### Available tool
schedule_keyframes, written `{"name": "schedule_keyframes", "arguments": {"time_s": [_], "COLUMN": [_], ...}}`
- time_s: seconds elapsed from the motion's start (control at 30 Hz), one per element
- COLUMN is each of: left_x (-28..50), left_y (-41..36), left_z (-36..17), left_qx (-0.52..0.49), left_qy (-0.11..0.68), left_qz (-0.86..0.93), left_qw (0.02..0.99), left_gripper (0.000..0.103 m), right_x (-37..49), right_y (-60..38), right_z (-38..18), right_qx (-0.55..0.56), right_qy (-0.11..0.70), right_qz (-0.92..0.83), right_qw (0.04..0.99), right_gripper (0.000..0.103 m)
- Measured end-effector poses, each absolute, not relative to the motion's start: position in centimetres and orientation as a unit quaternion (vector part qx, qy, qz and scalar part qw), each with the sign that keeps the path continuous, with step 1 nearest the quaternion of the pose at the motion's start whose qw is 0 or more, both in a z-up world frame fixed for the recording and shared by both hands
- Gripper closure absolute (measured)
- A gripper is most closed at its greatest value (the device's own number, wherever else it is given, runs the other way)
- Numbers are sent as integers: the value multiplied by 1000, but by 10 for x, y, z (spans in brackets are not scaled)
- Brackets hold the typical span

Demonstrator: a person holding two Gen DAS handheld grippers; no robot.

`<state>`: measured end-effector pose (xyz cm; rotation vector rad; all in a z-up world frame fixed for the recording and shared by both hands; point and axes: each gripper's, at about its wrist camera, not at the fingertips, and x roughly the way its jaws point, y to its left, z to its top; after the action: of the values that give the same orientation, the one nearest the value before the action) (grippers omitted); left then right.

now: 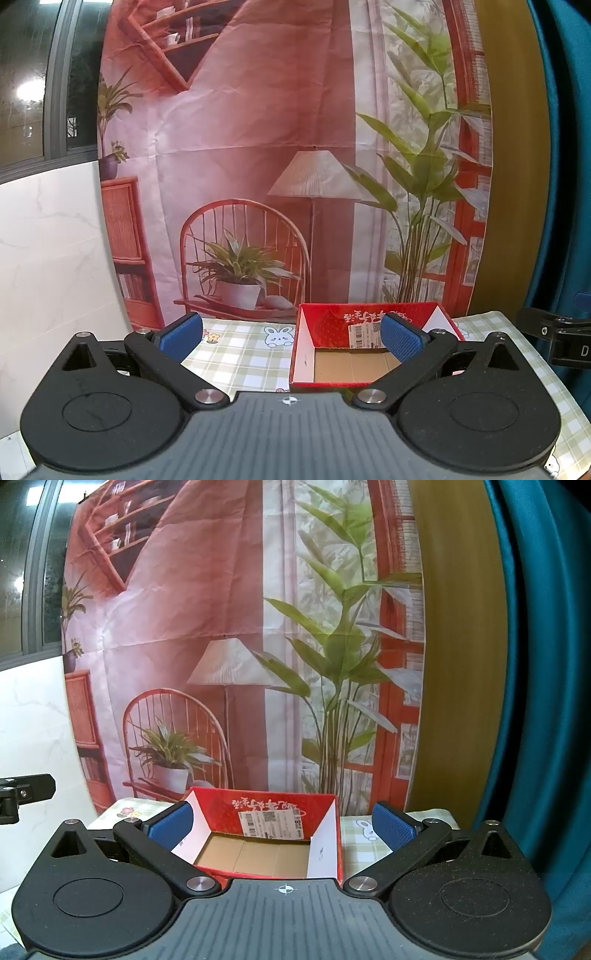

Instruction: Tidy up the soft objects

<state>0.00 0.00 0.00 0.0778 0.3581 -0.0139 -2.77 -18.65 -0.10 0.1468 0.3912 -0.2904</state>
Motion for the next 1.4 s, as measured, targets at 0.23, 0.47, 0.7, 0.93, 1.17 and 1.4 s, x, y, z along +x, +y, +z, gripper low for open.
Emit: {"name": "schedule_keyframes", "arguments": {"time_s": [0.23, 0.47, 0.7, 0.93, 1.17, 1.4], "left_x": [1, -1, -4, -6, -8, -9], "left_y": [1, 3, 3, 5, 5, 5], "left_z": [1, 4, 3, 3, 2, 1], "left_qx": [39, 41, 32, 21, 19, 27], "left_qy": [178, 176, 168, 153, 152, 147], "left_qz": [-8, -9, -10, -14, -19, -23], "left_qw": [983, 984, 985, 988, 988, 989], "left_gripper": [0, 0, 0, 0, 0, 0], "right_x": [-28, -28, -32, -30, -33, -34], "right_y": [-186, -186, -184, -182, -181, -182], "right_z": [0, 0, -3, 1, 2, 3], "right_qx": [72, 73, 72, 70, 70, 71], "right_qy": [193, 193, 191, 186, 185, 184], "right_qz": [-143, -143, -144, -146, -146, -146], "right_qw": [968, 968, 968, 969, 969, 969], "right_gripper": [0, 0, 0, 0, 0, 0]}}
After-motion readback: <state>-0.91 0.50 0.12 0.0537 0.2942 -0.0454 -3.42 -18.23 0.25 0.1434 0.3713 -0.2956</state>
